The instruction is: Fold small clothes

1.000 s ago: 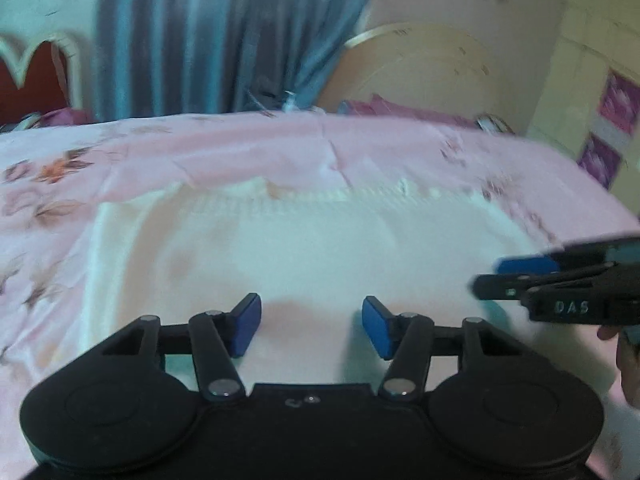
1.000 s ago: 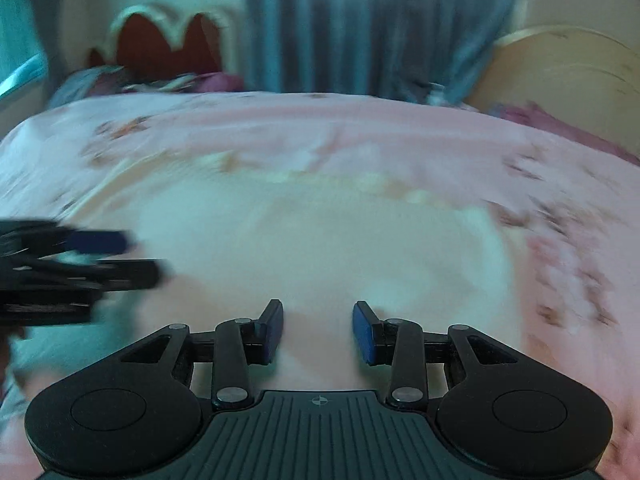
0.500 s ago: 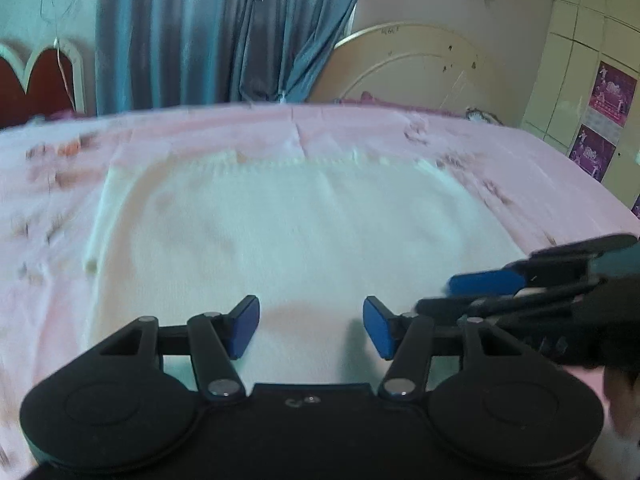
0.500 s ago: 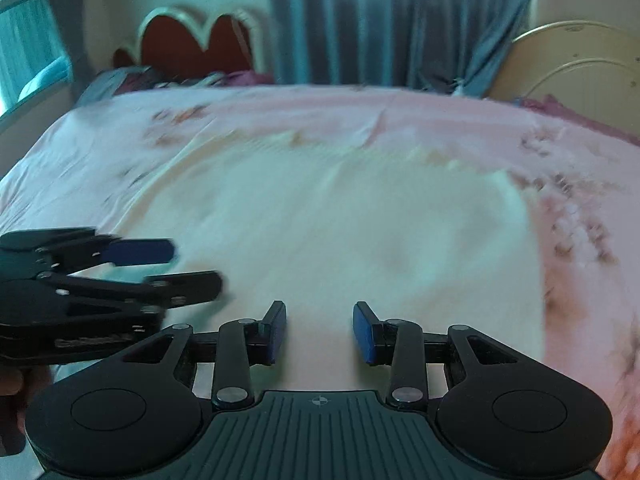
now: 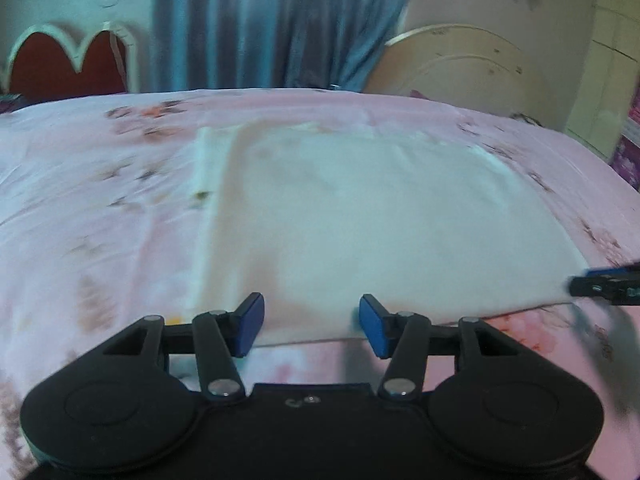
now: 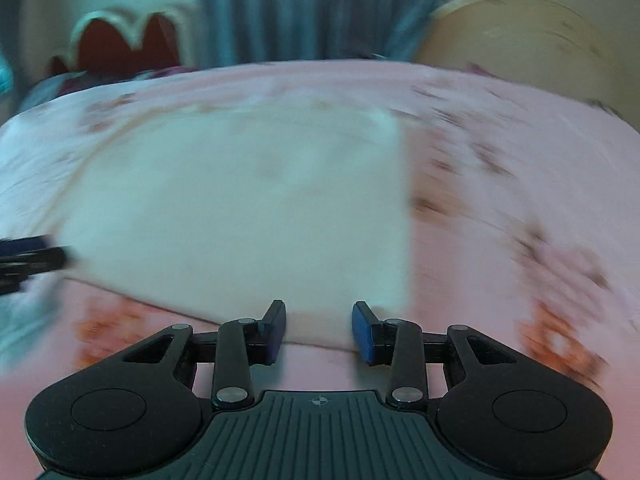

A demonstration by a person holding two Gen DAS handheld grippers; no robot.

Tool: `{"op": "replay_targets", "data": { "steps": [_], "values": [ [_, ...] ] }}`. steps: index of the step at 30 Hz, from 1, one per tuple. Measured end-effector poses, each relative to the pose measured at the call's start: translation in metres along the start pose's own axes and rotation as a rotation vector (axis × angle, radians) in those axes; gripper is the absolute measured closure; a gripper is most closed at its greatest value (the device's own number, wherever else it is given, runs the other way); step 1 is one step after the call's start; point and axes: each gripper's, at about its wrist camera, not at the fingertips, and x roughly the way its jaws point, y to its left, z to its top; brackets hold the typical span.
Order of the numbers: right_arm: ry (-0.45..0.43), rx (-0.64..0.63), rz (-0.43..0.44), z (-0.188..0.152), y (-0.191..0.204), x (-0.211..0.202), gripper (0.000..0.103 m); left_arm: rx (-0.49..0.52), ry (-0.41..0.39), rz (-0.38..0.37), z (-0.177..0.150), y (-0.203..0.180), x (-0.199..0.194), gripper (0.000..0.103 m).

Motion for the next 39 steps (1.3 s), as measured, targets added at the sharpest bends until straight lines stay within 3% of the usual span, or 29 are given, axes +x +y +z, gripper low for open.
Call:
{"op": "replay_targets", "data": {
  "steps": [2, 3, 4, 8, 12, 16, 19, 32, 35, 37, 39],
  "values": [
    [0.012, 0.014, 0.017, 0.001, -0.006, -0.001, 0.084, -0.017, 0.003, -0.003, 0.001, 0.004, -0.002, 0.052],
    [0.013, 0.018, 0.016, 0.003, -0.006, -0.002, 0.097, -0.019, 0.004, -0.003, 0.001, 0.004, -0.003, 0.053],
    [0.004, 0.028, 0.022, 0.006, -0.009, -0.007, 0.103, -0.022, 0.004, -0.001, 0.002, 0.004, -0.003, 0.053],
    [0.036, 0.03, -0.004, 0.002, -0.011, 0.0, 0.103, -0.034, 0.013, 0.009, 0.003, 0.004, -0.001, 0.054],
    [-0.005, 0.027, 0.004, 0.003, -0.008, -0.011, 0.103, -0.048, 0.02, 0.008, 0.001, 0.008, -0.002, 0.055],
    [0.035, 0.003, -0.012, 0.002, -0.005, 0.0, 0.103, -0.06, 0.022, 0.012, -0.001, 0.008, 0.0, 0.055],
    [0.009, 0.025, -0.002, 0.001, -0.007, -0.004, 0.103, -0.06, 0.023, 0.01, -0.001, 0.009, -0.001, 0.055],
    [0.04, -0.011, 0.017, 0.002, -0.011, 0.0, 0.103, -0.072, 0.042, 0.01, 0.0, 0.017, -0.004, 0.053],
    [0.038, -0.003, 0.021, 0.001, -0.014, 0.0, 0.103, -0.138, 0.033, 0.033, -0.003, 0.028, -0.012, 0.053],
    [0.026, 0.023, 0.018, 0.001, -0.017, -0.003, 0.103, -0.201, 0.015, 0.111, -0.008, 0.037, -0.022, 0.043],
    [-0.029, 0.04, -0.003, 0.001, -0.017, -0.017, 0.103, -0.282, -0.007, 0.103, -0.015, 0.047, -0.034, 0.043]
  ]
}}
